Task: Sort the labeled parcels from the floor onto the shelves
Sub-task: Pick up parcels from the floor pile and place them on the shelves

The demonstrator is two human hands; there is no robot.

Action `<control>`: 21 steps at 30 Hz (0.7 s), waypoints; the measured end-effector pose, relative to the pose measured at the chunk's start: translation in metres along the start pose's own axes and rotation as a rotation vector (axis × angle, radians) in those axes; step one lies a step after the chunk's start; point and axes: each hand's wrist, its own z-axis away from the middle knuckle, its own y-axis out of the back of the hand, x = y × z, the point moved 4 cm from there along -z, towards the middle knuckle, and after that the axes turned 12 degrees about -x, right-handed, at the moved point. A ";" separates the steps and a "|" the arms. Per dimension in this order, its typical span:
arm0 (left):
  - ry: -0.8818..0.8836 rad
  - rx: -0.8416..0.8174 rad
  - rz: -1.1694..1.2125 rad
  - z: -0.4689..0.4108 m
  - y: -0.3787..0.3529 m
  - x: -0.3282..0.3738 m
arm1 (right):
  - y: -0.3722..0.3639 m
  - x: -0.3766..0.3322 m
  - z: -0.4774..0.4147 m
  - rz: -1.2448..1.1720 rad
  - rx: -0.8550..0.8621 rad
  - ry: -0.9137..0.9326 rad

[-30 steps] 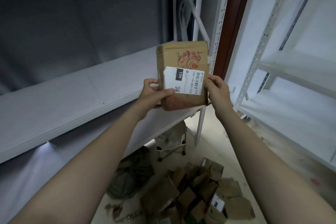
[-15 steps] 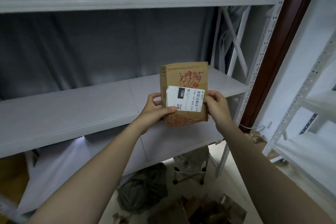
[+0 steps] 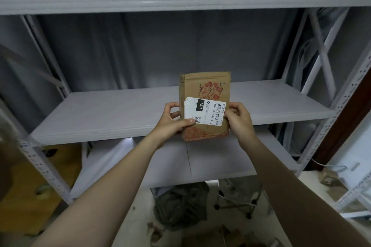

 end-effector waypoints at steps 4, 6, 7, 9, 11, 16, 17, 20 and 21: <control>0.008 0.014 0.004 0.001 0.025 -0.011 | -0.023 0.009 -0.009 0.009 -0.020 -0.007; 0.023 0.014 0.020 -0.001 0.037 -0.015 | -0.034 0.011 -0.012 0.002 -0.027 -0.012; 0.028 0.014 0.023 -0.001 0.042 -0.016 | -0.039 0.011 -0.013 -0.007 -0.030 -0.015; 0.037 0.012 0.008 -0.001 0.050 -0.018 | -0.048 0.014 -0.015 -0.021 -0.039 -0.019; 0.046 0.002 -0.002 0.000 0.056 -0.021 | -0.054 0.020 -0.016 -0.028 -0.045 -0.022; 0.145 -0.062 0.056 0.019 0.064 -0.051 | -0.059 0.061 -0.004 -0.045 -0.099 -0.034; 0.168 -0.074 0.077 0.024 0.064 -0.061 | -0.060 0.073 0.000 -0.043 -0.108 -0.046; 0.220 -0.059 0.108 0.040 0.064 -0.093 | -0.064 0.114 0.011 0.025 -0.111 -0.094; 0.242 -0.043 0.111 0.045 0.063 -0.104 | -0.065 0.128 0.015 0.068 -0.108 -0.112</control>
